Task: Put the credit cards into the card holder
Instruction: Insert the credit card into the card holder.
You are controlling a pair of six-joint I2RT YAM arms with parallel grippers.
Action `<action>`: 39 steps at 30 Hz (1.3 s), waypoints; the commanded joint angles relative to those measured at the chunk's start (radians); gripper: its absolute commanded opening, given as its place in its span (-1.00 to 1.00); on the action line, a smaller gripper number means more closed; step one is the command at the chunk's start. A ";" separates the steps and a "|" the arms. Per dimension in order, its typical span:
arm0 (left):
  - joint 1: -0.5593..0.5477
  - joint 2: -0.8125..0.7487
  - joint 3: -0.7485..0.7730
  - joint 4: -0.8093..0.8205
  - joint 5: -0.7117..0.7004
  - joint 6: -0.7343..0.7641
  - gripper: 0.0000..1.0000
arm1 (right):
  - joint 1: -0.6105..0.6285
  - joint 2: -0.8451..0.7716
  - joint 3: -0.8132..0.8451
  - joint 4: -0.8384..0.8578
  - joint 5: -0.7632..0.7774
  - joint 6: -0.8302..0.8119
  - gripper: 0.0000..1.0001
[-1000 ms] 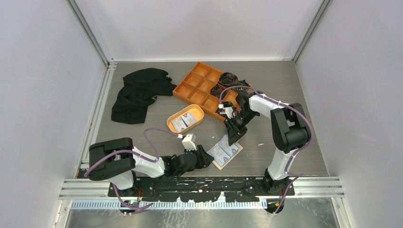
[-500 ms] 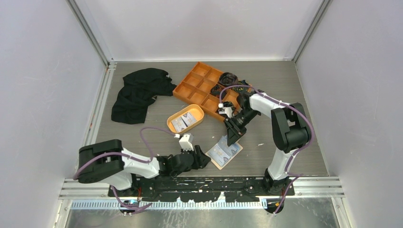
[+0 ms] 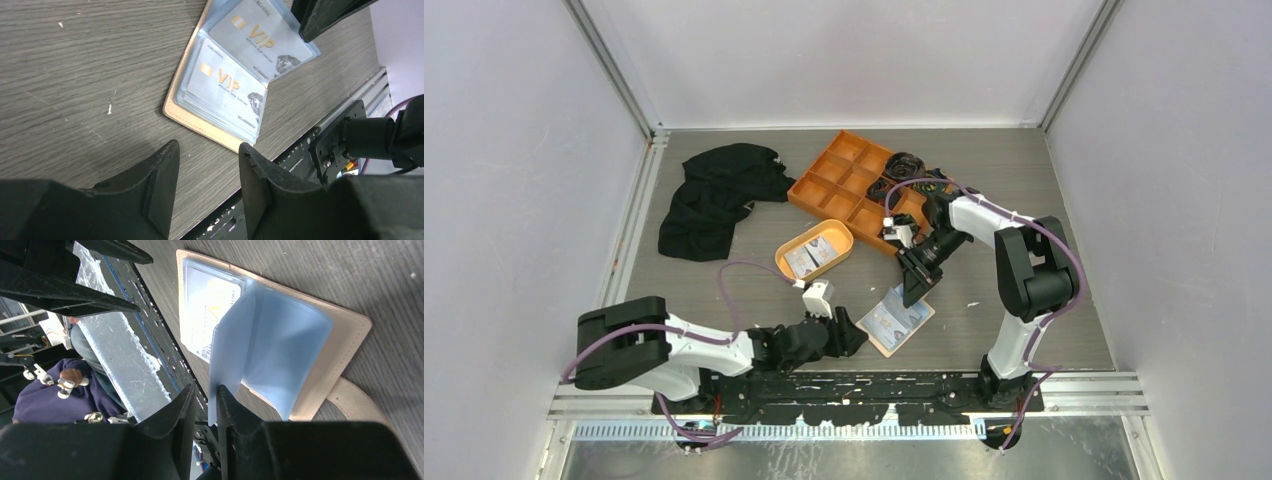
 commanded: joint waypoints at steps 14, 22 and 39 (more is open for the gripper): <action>0.038 -0.083 0.048 -0.031 0.070 0.155 0.02 | 0.010 -0.008 0.035 -0.035 -0.035 -0.040 -0.39; 0.049 -0.080 0.054 -0.023 0.114 0.168 0.02 | 0.010 -0.017 0.036 -0.044 -0.045 -0.058 -0.33; 0.053 -0.031 0.057 0.022 0.146 0.167 0.02 | 0.010 -0.027 0.041 -0.071 -0.098 -0.078 -0.30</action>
